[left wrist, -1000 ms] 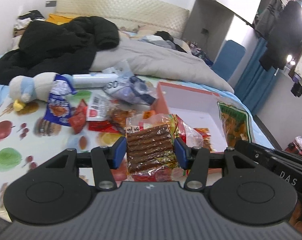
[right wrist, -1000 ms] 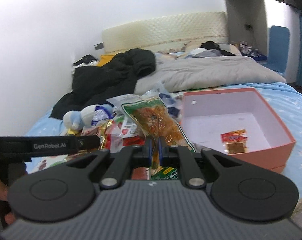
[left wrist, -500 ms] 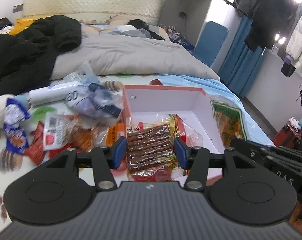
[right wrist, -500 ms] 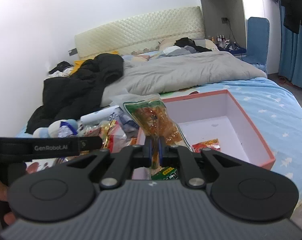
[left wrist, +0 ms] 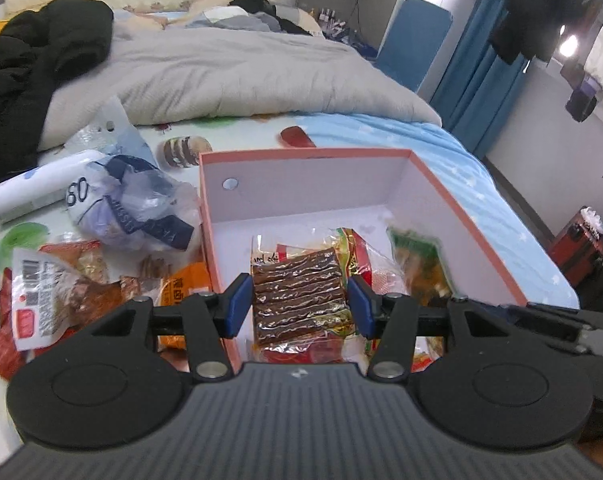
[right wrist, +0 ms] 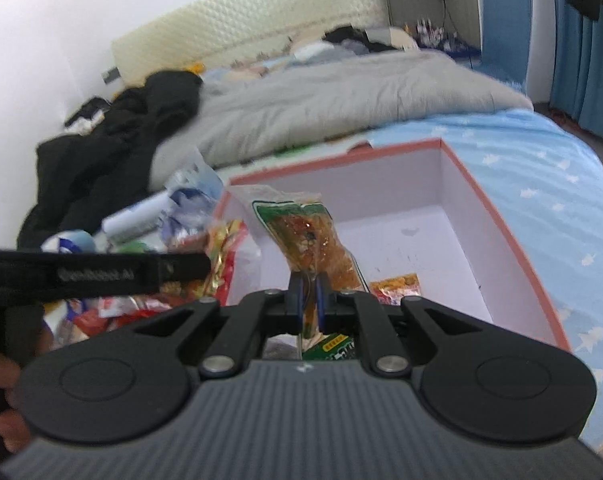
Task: Organize snacks
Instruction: 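Carry both held packets over the pink box with both tools, then open both tools to drop the packets into the pink box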
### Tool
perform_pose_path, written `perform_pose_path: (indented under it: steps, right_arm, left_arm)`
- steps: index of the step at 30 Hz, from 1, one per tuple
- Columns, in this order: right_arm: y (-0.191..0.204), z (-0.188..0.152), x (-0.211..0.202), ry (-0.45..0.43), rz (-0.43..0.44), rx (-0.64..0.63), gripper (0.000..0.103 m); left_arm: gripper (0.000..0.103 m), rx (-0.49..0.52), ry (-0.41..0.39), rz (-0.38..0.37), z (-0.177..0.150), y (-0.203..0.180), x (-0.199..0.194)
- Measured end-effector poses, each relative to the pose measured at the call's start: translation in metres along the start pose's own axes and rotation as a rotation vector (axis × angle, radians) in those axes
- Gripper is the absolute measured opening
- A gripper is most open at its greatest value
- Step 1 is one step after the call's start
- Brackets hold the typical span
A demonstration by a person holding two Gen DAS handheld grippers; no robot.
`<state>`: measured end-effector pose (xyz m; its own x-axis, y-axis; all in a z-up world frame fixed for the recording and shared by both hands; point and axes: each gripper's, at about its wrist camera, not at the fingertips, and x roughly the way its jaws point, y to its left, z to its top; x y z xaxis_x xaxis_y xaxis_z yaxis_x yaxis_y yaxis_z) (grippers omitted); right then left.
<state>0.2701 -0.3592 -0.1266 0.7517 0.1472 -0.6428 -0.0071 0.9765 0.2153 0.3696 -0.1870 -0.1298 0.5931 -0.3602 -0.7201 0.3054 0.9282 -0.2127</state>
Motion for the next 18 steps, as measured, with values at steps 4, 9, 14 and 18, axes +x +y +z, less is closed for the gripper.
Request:
perform_pose_path:
  steps: [4,9,14,18]
  right_arm:
    - [-0.009,-0.001,0.027,0.064,-0.005,-0.014,0.010]
    - [-0.021,-0.006,0.051,0.116,-0.017,0.011,0.010]
    - [-0.027,-0.012,0.057,0.147,-0.004,0.020,0.012]
    - [-0.025,-0.010,0.049,0.142,-0.022,0.013,0.043]
  left_arm:
    - [0.058,0.008,0.040,-0.004,0.002,0.004,0.026]
    - [0.059,-0.007,0.077,-0.026,0.000,0.008,0.044]
    - [0.071,-0.001,0.090,-0.041,-0.001,0.009,0.043]
    - [0.071,-0.007,0.070,-0.038,-0.003,0.005,0.025]
